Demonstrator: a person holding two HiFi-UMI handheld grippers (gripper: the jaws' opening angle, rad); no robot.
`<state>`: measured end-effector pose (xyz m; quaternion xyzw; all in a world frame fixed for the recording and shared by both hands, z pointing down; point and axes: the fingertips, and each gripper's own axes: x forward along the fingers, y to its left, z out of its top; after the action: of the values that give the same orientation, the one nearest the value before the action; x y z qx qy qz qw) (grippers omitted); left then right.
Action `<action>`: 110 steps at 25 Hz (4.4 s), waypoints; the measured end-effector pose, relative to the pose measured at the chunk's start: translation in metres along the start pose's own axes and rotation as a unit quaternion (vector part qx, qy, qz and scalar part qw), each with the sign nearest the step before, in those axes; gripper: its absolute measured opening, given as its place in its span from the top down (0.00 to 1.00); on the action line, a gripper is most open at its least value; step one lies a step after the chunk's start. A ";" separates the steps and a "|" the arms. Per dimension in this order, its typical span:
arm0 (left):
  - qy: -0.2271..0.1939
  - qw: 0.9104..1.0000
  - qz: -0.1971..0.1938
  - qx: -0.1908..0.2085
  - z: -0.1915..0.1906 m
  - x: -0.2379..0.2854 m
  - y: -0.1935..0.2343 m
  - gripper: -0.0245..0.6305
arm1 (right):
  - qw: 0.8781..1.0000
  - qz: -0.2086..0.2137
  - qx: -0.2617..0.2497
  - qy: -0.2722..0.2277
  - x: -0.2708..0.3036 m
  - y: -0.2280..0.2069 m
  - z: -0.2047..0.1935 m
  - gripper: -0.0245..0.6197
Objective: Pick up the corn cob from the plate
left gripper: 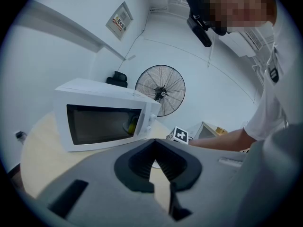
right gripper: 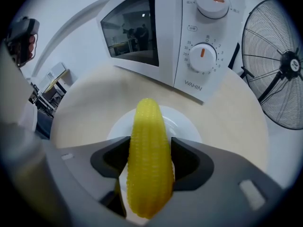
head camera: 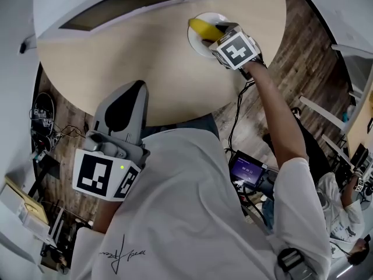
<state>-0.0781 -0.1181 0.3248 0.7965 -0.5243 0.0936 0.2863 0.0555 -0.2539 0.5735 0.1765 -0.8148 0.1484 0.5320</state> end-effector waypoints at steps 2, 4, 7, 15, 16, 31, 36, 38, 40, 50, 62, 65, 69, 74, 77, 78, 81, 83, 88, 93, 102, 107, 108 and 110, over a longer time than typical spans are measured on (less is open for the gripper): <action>0.000 1.000 -0.001 0.000 0.000 -0.001 -0.001 0.97 | 1.000 0.000 0.001 0.001 -0.001 0.001 0.001 0.53; 0.000 1.000 -0.002 0.000 0.000 -0.002 -0.003 0.97 | 1.000 0.000 0.000 0.003 -0.001 0.002 0.001 0.53; -0.001 1.000 -0.005 0.001 -0.001 -0.001 -0.004 0.97 | 1.000 -0.002 0.003 0.006 -0.001 0.002 -0.001 0.54; -0.001 1.000 -0.007 0.003 -0.004 0.001 -0.006 0.98 | 0.999 -0.011 0.034 0.007 0.001 -0.002 -0.006 0.54; -0.001 1.000 -0.007 0.003 -0.004 0.001 -0.005 0.97 | 0.999 -0.012 0.036 0.007 0.001 -0.002 -0.006 0.54; -0.006 1.000 -0.010 0.006 0.000 -0.001 -0.005 0.97 | 0.998 -0.027 0.059 0.015 -0.003 -0.007 -0.011 0.54; -0.006 1.000 -0.011 0.007 0.003 -0.002 -0.004 0.97 | 0.997 -0.030 0.071 0.012 -0.008 -0.008 -0.010 0.54; -0.008 1.000 -0.012 0.008 0.005 -0.002 -0.003 0.97 | 0.997 -0.031 0.074 0.012 -0.007 -0.009 -0.009 0.54; -0.010 1.000 -0.013 0.008 0.006 -0.001 -0.002 0.97 | 0.996 -0.034 0.076 0.011 -0.008 -0.010 -0.009 0.54; -0.013 1.000 -0.023 0.015 0.006 -0.002 -0.011 0.97 | 0.995 -0.044 0.088 0.007 -0.018 -0.012 -0.016 0.54; -0.018 0.999 -0.028 0.019 0.007 -0.003 -0.016 0.97 | 0.994 -0.054 0.100 -0.001 -0.029 -0.015 -0.021 0.54; -0.020 0.999 -0.028 0.019 0.006 -0.002 -0.019 0.97 | 0.993 -0.057 0.102 -0.004 -0.031 -0.017 -0.022 0.54; -0.022 0.999 -0.030 0.019 0.003 -0.003 -0.021 0.97 | 0.993 -0.061 0.103 -0.012 -0.034 -0.016 -0.021 0.54; -0.027 0.999 -0.035 0.022 0.002 -0.024 -0.027 0.97 | 0.992 -0.065 0.104 -0.021 -0.051 0.003 -0.016 0.54; -0.026 0.999 -0.039 0.022 0.002 -0.019 -0.029 0.97 | 0.991 -0.068 0.112 -0.023 -0.054 -0.001 -0.020 0.54; -0.026 0.999 -0.040 0.022 0.001 -0.014 -0.029 0.97 | 0.991 -0.068 0.114 -0.024 -0.053 -0.005 -0.021 0.54; -0.025 0.998 -0.044 0.024 0.002 -0.009 -0.032 0.97 | 0.990 -0.070 0.120 -0.032 -0.057 -0.008 -0.023 0.54; -0.026 0.998 -0.046 0.026 0.003 -0.013 -0.034 0.97 | 0.989 -0.071 0.125 -0.038 -0.064 -0.004 -0.022 0.54; -0.026 0.998 -0.048 0.031 0.000 -0.019 -0.035 0.97 | 0.986 -0.075 0.142 -0.049 -0.072 0.002 -0.025 0.54; -0.029 0.998 -0.052 0.030 -0.002 -0.019 -0.037 0.97 | 0.982 -0.088 0.158 -0.060 -0.078 0.002 -0.032 0.54; -0.045 0.997 -0.054 0.009 0.007 -0.040 -0.031 0.97 | 0.975 -0.096 0.186 -0.078 -0.098 0.022 -0.033 0.54; -0.047 0.997 -0.052 0.026 0.011 -0.040 -0.025 0.98 | 0.970 -0.098 0.202 -0.089 -0.103 0.027 -0.036 0.54; -0.047 0.997 -0.054 0.025 0.011 -0.040 -0.025 0.97 | 0.970 -0.098 0.204 -0.092 -0.104 0.029 -0.037 0.54; -0.045 0.997 -0.057 0.021 0.009 -0.041 -0.024 0.97 | 0.968 -0.098 0.209 -0.095 -0.106 0.033 -0.038 0.54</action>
<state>-0.0758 -0.0837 0.2902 0.8340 -0.4887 0.0523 0.2507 0.1114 -0.1940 0.4891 0.3765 -0.7910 0.2449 0.4153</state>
